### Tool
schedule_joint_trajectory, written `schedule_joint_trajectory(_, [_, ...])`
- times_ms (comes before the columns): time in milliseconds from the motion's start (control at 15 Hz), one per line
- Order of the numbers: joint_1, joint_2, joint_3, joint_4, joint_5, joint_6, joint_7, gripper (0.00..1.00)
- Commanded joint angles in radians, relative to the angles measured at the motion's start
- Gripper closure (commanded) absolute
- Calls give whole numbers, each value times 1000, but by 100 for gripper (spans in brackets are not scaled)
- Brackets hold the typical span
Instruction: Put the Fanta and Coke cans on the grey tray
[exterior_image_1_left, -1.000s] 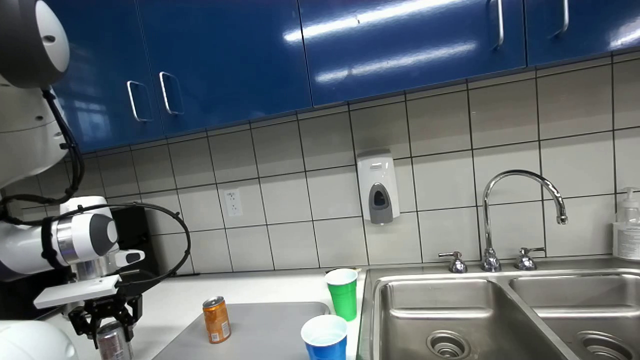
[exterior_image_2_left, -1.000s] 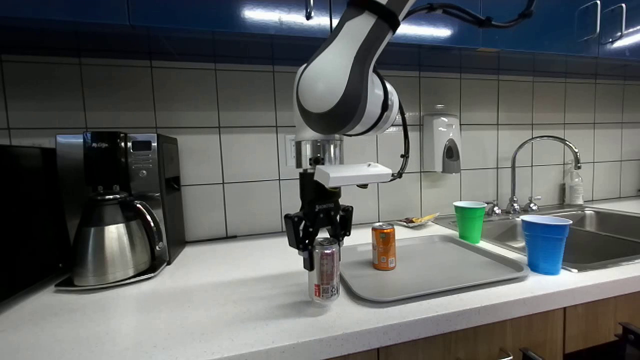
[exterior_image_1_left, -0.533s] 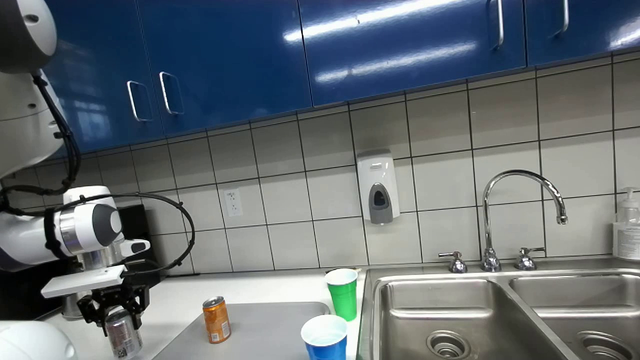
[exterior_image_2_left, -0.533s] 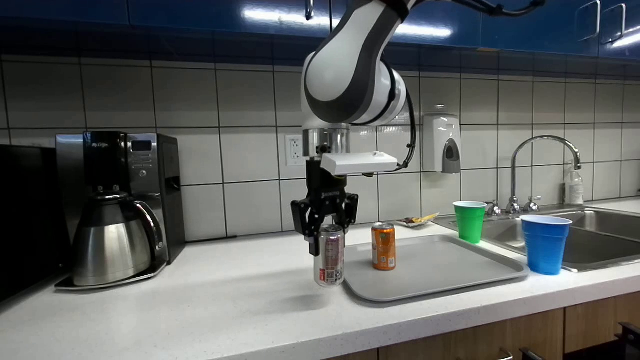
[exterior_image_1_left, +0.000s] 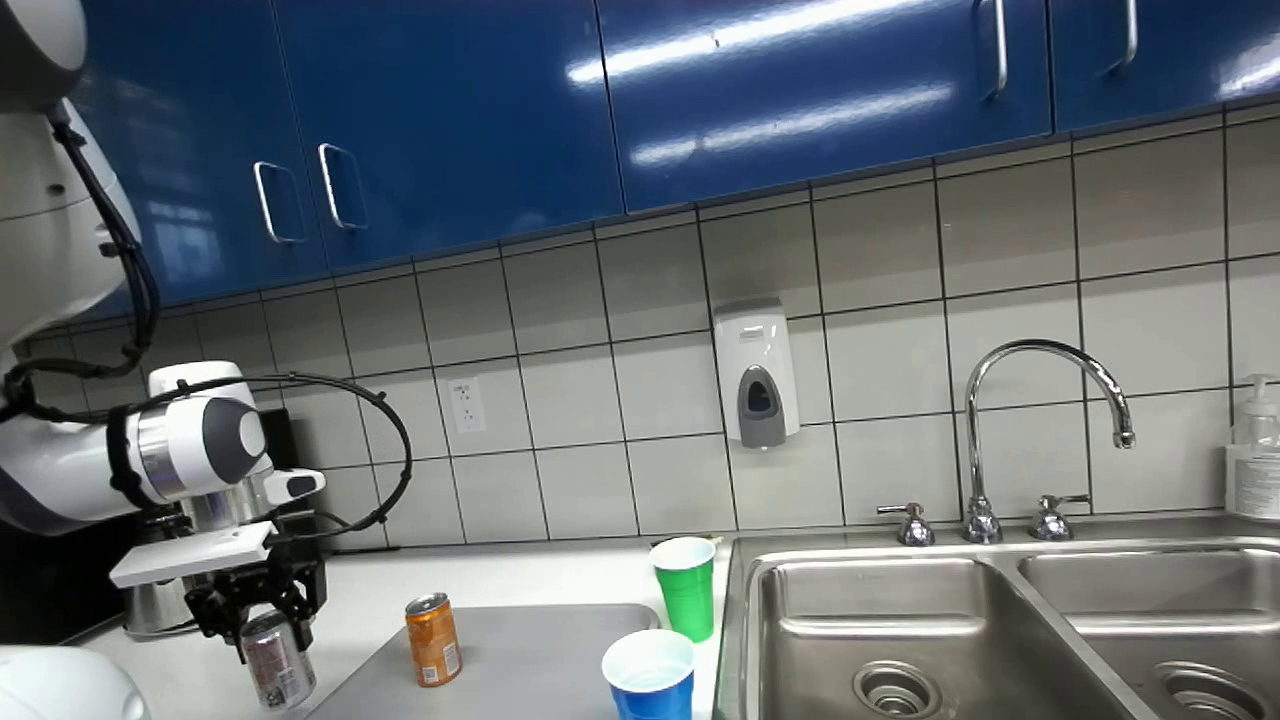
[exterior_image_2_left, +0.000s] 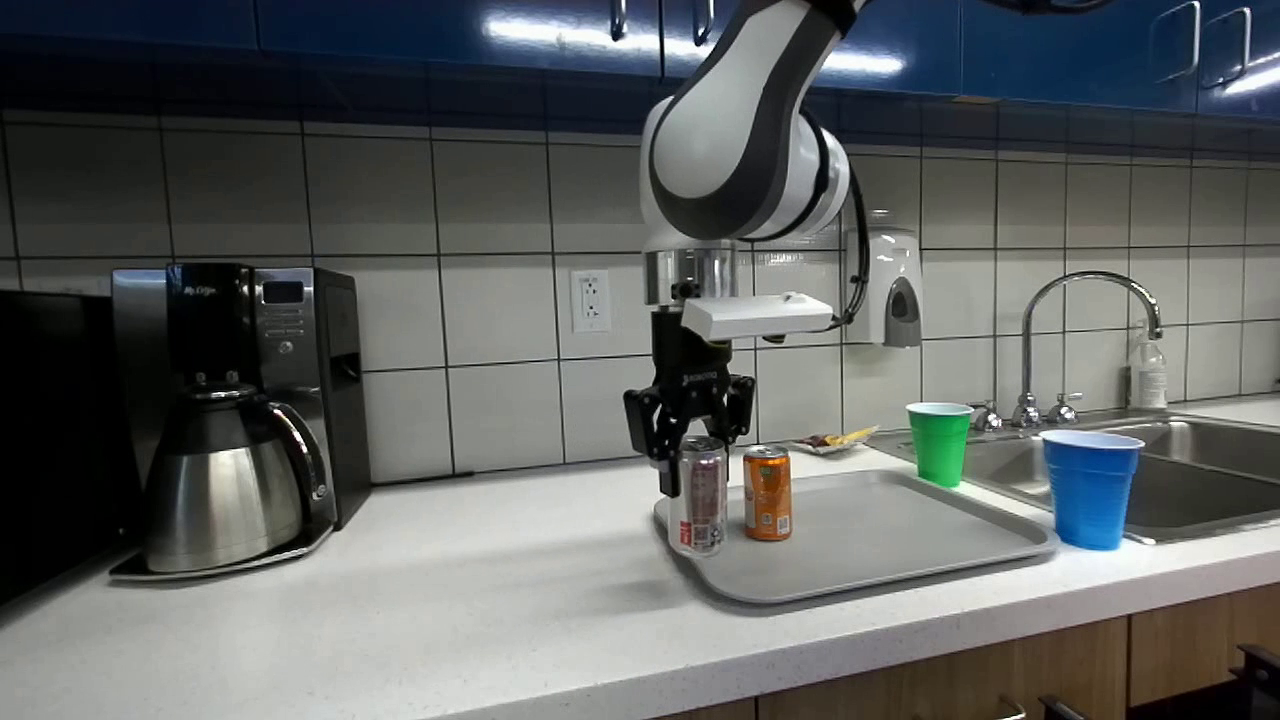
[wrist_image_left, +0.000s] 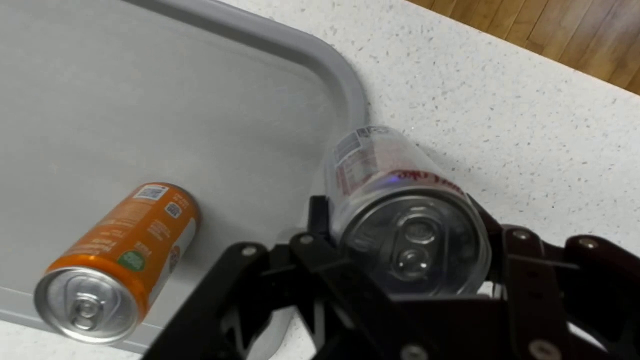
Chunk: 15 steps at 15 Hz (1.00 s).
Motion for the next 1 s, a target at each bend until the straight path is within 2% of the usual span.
schedule_joint_trajectory(0, [-27,-75,-4,-56,-31,-15,25,62])
schedule_joint_trajectory(933, [-104,-114,-42,-142,-69,-14,39,62])
